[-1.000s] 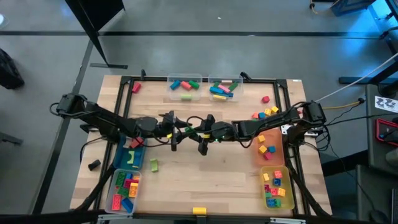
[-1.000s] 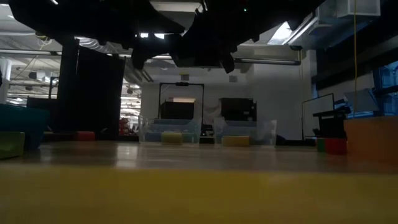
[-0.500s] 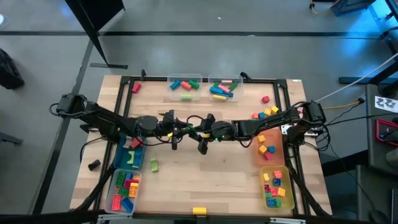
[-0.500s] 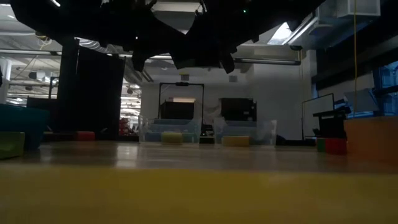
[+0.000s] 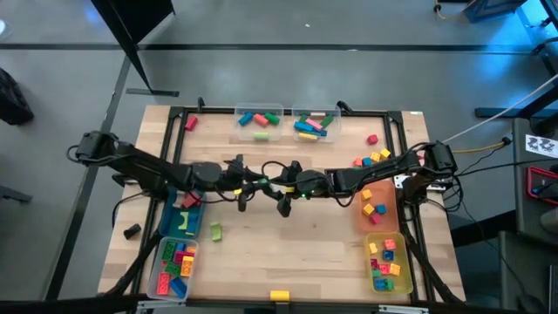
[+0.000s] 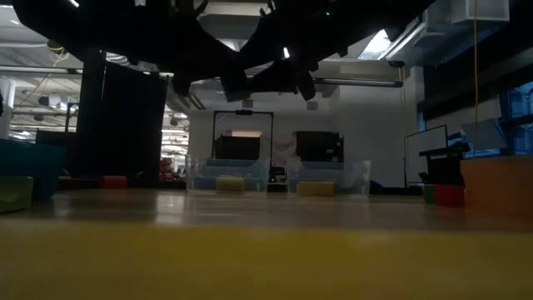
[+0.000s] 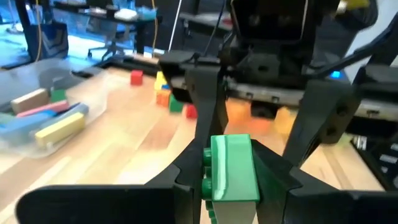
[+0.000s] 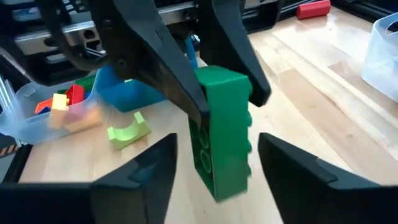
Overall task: Sort blocks by size
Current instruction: Put the green game piece into the bottom left transparent bin
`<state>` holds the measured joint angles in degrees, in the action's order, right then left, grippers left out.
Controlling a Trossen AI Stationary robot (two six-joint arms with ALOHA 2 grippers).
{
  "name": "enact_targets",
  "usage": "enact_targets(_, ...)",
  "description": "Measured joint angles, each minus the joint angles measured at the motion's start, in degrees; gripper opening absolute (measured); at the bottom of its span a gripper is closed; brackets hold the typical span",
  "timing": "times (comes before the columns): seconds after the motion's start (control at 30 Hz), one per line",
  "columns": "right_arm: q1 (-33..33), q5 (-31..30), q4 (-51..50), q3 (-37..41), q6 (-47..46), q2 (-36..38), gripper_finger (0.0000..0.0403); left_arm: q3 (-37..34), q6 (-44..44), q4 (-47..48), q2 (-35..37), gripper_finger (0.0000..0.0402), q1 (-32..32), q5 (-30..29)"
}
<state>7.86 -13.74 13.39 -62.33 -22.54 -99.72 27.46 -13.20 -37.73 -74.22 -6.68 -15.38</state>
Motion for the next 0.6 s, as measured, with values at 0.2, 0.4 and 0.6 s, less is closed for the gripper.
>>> enact_targets(0.2, 0.00, 8.45, -0.24, 0.00, 0.01, 0.00, 0.0261, 0.00, -0.76, 14.84, 10.72, 0.0080, -0.59, 3.07)
enact_targets(0.4, 0.07, 18.00, -3.27, 0.00, 0.02, -0.02, 0.0264, 0.00, -9.38, 37.34, 26.64, 0.0082, -3.24, 25.70)
enact_targets(0.6, 0.07, 18.41, -5.97, 0.02, 0.04, -0.02, 0.0264, 0.00, -22.71, 55.22, 33.56, 0.0096, -13.39, 34.70)
